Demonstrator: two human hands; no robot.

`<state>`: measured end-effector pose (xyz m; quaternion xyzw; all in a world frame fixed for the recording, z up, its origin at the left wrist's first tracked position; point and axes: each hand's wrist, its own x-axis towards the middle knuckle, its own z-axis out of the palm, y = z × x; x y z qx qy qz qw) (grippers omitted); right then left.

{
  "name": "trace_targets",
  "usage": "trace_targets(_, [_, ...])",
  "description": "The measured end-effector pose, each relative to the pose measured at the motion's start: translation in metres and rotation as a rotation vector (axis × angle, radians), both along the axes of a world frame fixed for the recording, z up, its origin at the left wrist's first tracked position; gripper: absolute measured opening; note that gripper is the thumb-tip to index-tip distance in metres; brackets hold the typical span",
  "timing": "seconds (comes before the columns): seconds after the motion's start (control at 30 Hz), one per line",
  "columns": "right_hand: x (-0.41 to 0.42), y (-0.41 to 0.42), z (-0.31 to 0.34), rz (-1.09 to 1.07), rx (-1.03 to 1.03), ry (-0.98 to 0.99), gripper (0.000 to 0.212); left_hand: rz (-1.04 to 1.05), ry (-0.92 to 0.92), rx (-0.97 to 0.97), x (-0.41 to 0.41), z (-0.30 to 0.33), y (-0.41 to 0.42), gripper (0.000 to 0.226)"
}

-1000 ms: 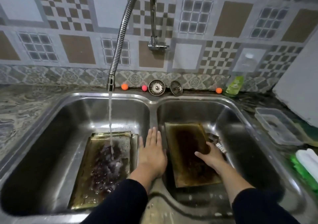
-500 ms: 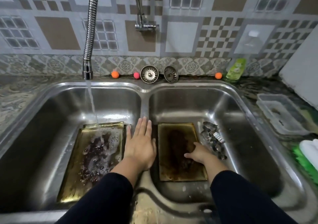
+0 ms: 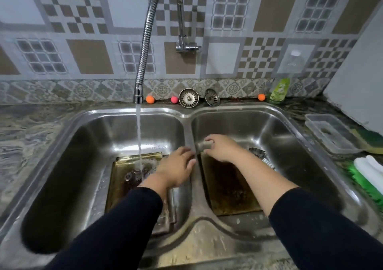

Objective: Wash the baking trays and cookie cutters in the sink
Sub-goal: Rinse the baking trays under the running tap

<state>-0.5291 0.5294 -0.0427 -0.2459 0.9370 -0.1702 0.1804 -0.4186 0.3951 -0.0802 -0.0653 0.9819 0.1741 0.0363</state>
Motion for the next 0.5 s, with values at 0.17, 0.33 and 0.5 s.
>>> trace_targets(0.17, [0.056,-0.056,0.011,0.091,-0.228,-0.043,0.041,0.200,-0.100,0.185,0.042,-0.015,-0.068,0.041])
trace_targets(0.33, [0.103,-0.103,-0.054,0.055,-0.113,-0.276,0.049,0.555,-0.354,0.250,0.093,-0.067,-0.117,0.062])
trace_targets(0.5, [0.117,-0.131,-0.110,-0.151,-0.025,-0.425,0.056,0.604,-0.393,0.294,0.104,-0.080,-0.134,0.070])
